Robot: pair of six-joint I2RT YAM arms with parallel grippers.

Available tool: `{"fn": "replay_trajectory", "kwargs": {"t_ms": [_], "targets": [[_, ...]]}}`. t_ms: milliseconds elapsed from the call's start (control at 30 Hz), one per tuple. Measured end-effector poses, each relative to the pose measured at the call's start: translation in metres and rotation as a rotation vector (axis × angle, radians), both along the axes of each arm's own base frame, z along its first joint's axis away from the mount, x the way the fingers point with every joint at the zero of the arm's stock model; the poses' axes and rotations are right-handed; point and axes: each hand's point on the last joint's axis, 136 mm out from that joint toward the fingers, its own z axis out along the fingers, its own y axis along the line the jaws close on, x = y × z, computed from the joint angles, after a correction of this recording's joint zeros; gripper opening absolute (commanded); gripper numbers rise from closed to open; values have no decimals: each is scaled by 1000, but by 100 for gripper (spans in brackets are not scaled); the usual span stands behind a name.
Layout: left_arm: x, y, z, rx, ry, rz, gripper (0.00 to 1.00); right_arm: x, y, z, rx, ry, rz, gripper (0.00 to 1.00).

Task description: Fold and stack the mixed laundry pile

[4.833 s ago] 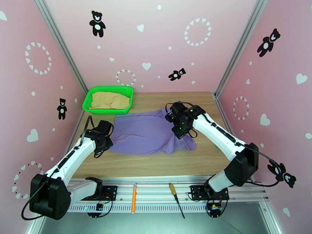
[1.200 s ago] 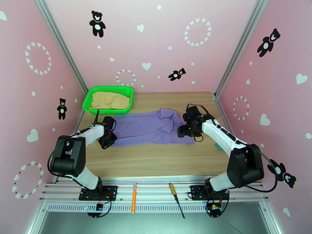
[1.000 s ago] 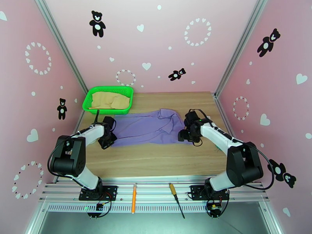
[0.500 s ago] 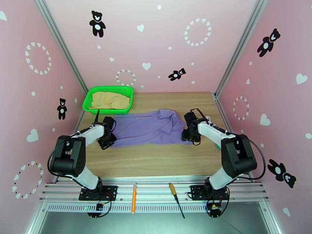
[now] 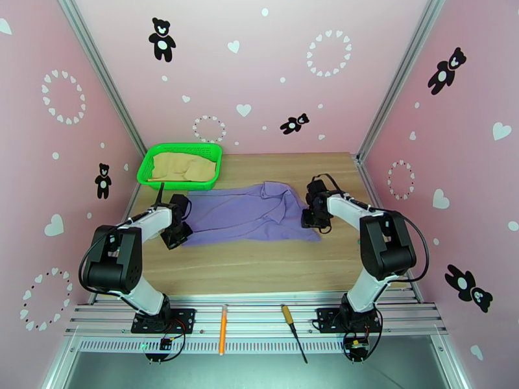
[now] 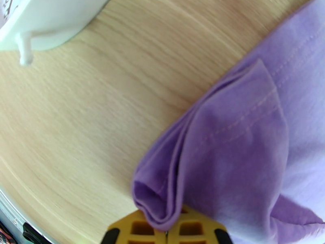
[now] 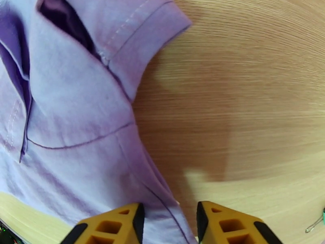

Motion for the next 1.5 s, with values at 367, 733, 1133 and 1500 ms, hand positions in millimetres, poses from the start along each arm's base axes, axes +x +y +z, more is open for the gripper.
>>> {"fn": "replay_trajectory", "kwargs": {"t_ms": [367,733,1133,1500], "targets": [[1,0,0,0,3,-1,0,0,9,1,49,2,23,0],[12,14,10,15,-5,14,0,-22,-8,29,-42,23,91,0],[11,17,11,20,0,15,0,-12,3,25,103,18,68,49],[11,17,11,20,0,15,0,-11,18,0,204,61,71,46]]}}
